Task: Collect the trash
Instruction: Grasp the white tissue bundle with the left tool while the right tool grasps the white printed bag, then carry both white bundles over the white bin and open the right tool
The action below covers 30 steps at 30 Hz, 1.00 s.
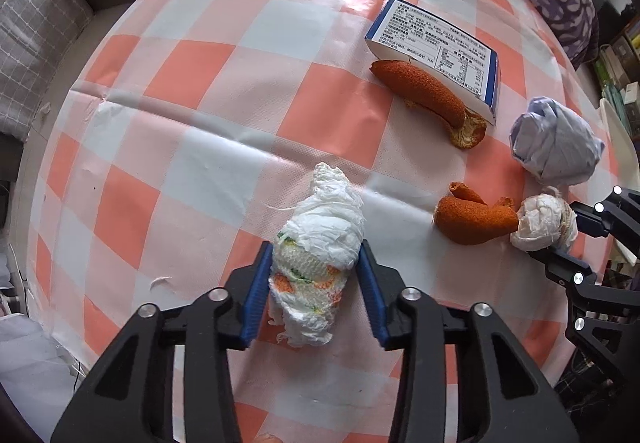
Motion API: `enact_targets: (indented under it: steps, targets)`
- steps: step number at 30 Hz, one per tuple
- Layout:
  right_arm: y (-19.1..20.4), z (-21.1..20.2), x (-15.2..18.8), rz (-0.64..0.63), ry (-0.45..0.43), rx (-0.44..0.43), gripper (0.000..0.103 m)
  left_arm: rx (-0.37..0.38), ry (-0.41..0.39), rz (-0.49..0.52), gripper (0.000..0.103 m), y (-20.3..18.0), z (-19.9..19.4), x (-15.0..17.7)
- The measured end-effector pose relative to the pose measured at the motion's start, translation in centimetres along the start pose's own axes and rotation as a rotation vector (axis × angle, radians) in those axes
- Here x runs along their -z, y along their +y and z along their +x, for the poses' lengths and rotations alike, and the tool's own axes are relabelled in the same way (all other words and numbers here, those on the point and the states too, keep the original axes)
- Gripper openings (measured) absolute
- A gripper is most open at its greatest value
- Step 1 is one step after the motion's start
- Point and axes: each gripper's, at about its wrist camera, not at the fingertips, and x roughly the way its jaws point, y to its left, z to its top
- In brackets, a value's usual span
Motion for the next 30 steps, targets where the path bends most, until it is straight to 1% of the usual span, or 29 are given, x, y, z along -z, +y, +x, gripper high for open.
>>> enact_targets:
  steps: [2, 5, 7, 10, 16, 19, 22, 25, 27, 30]
  targets:
    - [-0.1, -0.3, -0.1, 0.002, -0.015, -0.003, 0.029, 0.017, -0.007, -0.025, 0.039, 0.3, -0.2, 0.0]
    - [-0.4, -1.5, -0.5, 0.026, -0.063, -0.004, 0.029, 0.019, -0.024, -0.056, 0.039, 1.0, -0.4, -0.2]
    - [-0.7, -2.4, -0.7, 0.051, -0.099, -0.006, 0.029, 0.021, -0.041, -0.071, 0.039, 1.0, -1.3, -0.2]
    - [-1.6, -3.5, -1.1, 0.104, -0.149, 0.016, 0.029, 0.027, -0.085, -0.095, 0.039, 1.1, -2.2, -0.5]
    - [-3.3, -6.1, -1.7, 0.245, -0.276, 0.045, 0.029, 0.034, -0.230, -0.158, 0.039, 0.9, -5.4, -0.9]
    - [-4.5, -7.3, -1.9, 0.334, -0.331, 0.050, 0.029, 0.004, -0.316, -0.178, 0.039, 0.2, -7.3, -1.4]
    - [-5.3, -8.1, -1.9, 0.407, -0.374, 0.073, 0.029, -0.019, -0.395, -0.202, 0.039, -0.8, -8.7, -2.0]
    - [-6.0, -8.9, -1.6, 0.466, -0.414, 0.104, 0.029, -0.057, -0.472, -0.212, 0.039, -1.9, -10.0, -1.9]
    - [-6.4, -9.4, -1.3, 0.502, -0.441, 0.123, 0.029, -0.062, -0.505, -0.222, 0.039, -2.5, -10.6, -2.1]
    - [-7.0, -10.2, -0.9, 0.548, -0.478, 0.147, 0.029, -0.059, -0.533, -0.233, 0.039, -3.4, -11.2, -2.2]
